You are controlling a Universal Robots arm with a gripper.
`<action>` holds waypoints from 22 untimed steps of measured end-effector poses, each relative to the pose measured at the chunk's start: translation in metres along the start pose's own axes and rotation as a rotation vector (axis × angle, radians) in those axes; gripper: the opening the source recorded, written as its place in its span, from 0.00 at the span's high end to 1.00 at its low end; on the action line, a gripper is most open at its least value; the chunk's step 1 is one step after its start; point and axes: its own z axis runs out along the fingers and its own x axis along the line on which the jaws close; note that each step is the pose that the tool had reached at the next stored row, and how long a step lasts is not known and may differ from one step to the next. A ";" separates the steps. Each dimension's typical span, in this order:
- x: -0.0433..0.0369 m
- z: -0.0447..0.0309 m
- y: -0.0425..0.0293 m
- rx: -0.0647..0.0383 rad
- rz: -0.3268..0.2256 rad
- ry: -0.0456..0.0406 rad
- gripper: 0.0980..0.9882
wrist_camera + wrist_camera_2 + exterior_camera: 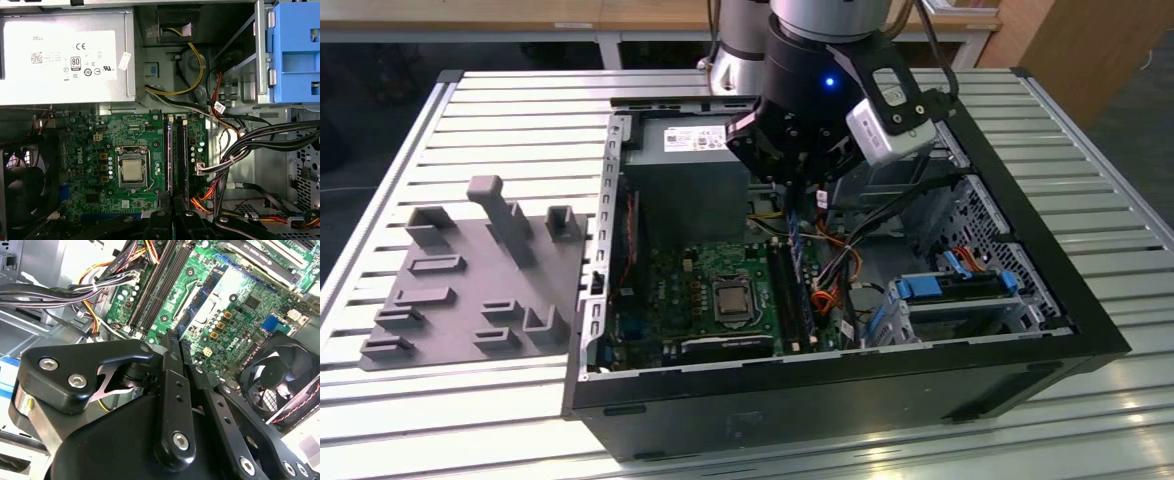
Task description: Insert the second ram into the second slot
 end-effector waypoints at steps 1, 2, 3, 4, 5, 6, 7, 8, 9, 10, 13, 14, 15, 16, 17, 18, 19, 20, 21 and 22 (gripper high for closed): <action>0.0000 0.0005 0.0000 0.000 0.000 0.0000 0.96; 0.0000 0.0010 0.0000 0.000 0.000 0.0000 0.96; 0.0000 0.0014 0.0000 0.000 0.000 0.0001 0.96; 0.0000 0.0019 0.0000 0.000 0.000 0.0002 0.96; 0.0000 0.0023 0.0000 0.000 0.000 0.0003 0.96; 0.0000 0.0027 0.0000 0.000 0.000 0.0005 0.96; 0.0001 0.0032 0.0000 0.000 0.000 0.0008 0.96; 0.0000 0.0035 0.0000 0.000 0.000 0.0011 0.96; 0.0000 0.0040 0.0000 0.000 0.000 0.0015 0.96; 0.0000 0.0044 0.0000 0.000 0.000 0.0018 0.96; 0.0000 0.0053 0.0001 0.000 0.000 0.0024 0.96; 0.0000 0.0056 0.0000 0.000 0.000 0.0025 0.96; 0.0000 0.0059 0.0001 0.000 0.000 0.0027 0.96; 0.0000 0.0062 0.0001 0.000 0.000 0.0029 0.96; 0.0000 0.0065 0.0001 0.000 0.000 0.0030 0.96; 0.0000 0.0071 0.0001 0.000 0.000 0.0030 0.96; 0.0000 0.0076 0.0000 0.000 0.000 0.0030 0.96; 0.0000 0.0081 0.0000 0.000 0.000 0.0031 0.96; 0.0000 0.0087 0.0000 0.000 0.000 0.0031 0.96; 0.0000 0.0093 0.0000 0.000 0.000 0.0032 0.96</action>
